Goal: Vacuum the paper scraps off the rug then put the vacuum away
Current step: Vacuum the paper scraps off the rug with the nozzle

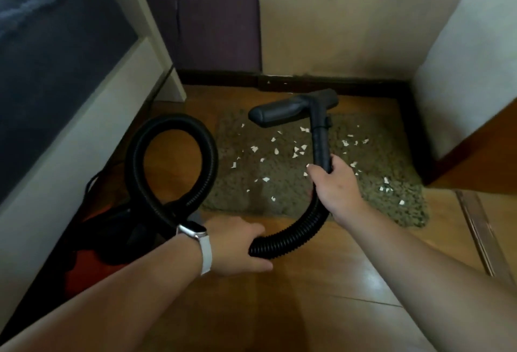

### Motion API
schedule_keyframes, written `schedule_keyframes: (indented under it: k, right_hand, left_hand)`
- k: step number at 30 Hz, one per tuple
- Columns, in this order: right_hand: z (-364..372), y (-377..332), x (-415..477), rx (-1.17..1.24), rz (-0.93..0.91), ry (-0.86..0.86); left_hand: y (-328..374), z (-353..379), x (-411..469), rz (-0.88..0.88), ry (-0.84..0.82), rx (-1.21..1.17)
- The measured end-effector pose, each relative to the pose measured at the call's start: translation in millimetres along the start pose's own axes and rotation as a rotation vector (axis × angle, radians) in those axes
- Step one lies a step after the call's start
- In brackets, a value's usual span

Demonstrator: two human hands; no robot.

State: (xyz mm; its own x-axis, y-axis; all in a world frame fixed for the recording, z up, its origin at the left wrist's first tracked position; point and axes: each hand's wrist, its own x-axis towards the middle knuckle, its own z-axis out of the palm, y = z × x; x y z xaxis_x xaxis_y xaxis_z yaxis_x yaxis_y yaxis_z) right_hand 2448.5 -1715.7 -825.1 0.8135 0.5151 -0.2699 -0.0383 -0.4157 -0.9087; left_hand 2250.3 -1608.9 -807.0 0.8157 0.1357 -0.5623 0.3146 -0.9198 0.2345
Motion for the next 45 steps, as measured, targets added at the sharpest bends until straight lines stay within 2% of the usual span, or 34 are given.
schedule_keyframes:
  k: [4,10,14,19,25,31,37,45]
  right_hand:
    - [-33.1,1.4,17.9,-0.058,-0.009,-0.075]
    - [-67.4,-16.2,35.4,-0.147,-0.046,-0.157]
    - [-62.6,-29.7,60.4,-0.241,-0.040,-0.192]
    - [-14.8,-31.0,101.1,-0.372,0.006,-0.229]
    - [48.9,-26.3,131.9,-0.554,0.036,-0.119]
    - [82.8,-26.1,144.0,-0.639,0.053,-0.119]
    - [81.1,3.8,179.9,-0.678,-0.071,-0.217]
    - [63.8,16.6,221.1,-0.831,-0.188,-0.309]
  left_hand:
    - [30.1,-16.1,21.7,-0.036,-0.172,-0.187]
    - [65.3,-48.2,39.9,-0.037,-0.203,-0.145]
    - [58.7,-55.3,62.0,-0.047,-0.225,-0.236]
    - [17.8,-39.8,94.9,-0.042,-0.174,-0.240]
    - [-43.0,-24.7,119.3,0.014,-0.091,-0.159]
    - [-118.6,-44.4,121.5,0.135,-0.273,-0.139]
    - [-158.4,-46.2,128.6,0.183,-0.452,-0.013]
    - [-195.4,-34.8,116.2,-0.036,-0.408,-0.150]
